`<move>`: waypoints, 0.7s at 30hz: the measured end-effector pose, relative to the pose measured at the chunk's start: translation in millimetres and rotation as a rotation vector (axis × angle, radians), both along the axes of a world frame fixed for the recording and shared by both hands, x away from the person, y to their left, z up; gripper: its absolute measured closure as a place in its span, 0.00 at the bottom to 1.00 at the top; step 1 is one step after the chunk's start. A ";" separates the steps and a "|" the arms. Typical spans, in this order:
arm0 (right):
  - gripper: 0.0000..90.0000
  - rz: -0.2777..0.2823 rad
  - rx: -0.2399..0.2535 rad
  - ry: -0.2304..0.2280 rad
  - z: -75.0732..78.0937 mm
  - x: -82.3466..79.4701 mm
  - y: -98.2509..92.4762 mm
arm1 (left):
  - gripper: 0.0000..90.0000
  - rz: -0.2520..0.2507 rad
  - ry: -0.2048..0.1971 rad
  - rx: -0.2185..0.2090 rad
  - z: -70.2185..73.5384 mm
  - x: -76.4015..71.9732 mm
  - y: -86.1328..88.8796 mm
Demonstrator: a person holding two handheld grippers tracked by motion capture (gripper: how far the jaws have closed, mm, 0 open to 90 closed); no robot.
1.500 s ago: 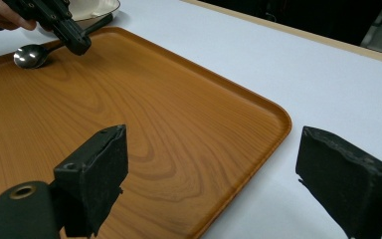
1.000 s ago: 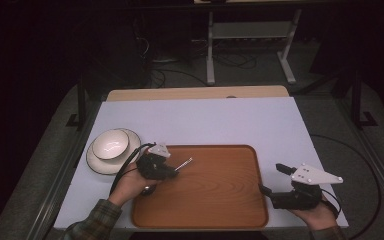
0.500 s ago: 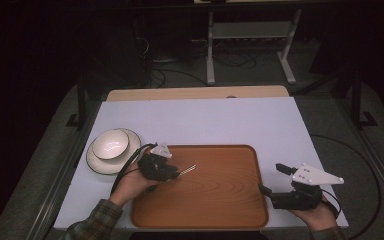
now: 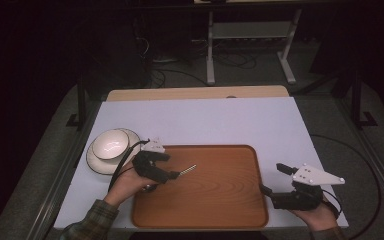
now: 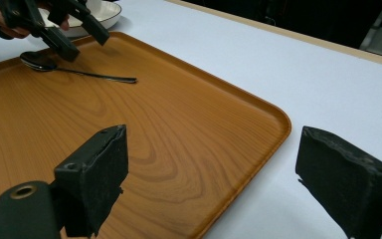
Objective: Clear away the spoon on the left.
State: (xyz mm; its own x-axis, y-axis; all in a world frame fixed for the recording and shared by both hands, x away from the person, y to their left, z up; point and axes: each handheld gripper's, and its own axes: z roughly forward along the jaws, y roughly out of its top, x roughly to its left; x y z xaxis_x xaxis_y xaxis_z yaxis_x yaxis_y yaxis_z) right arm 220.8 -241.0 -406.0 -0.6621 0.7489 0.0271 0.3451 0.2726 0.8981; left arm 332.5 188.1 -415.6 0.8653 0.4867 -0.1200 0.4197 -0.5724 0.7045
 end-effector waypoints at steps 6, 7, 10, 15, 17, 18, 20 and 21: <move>0.14 -0.011 0.007 -0.005 1.5 -2.4 -3.1 | 0.18 0.004 -0.038 -0.047 13.8 -7.3 7.3; 0.14 -0.013 0.009 -0.007 1.7 -2.7 -3.6 | 0.18 0.008 -0.046 -0.052 15.9 -9.3 8.8; 0.14 -0.018 0.012 -0.007 1.9 -3.4 -4.4 | 0.18 0.019 -0.071 -0.073 21.2 -14.8 14.5; 0.14 -0.018 0.013 -0.007 1.4 -3.4 -4.4 | 0.18 0.055 -0.127 -0.115 26.6 -24.4 30.3; 0.14 -0.018 0.013 -0.006 1.5 -3.6 -4.5 | 0.17 0.076 -0.146 -0.130 27.8 -28.0 37.9; 0.14 -0.019 0.015 -0.008 2.0 -3.7 -4.4 | 0.16 0.085 -0.147 -0.132 28.1 -29.5 41.6; 0.14 -0.020 0.015 -0.009 2.2 -3.8 -4.4 | 0.16 0.100 -0.160 -0.137 28.2 -32.8 48.8; 0.14 -0.021 0.011 -0.009 2.2 -4.0 -4.2 | 0.16 0.108 -0.161 -0.141 28.0 -34.3 52.4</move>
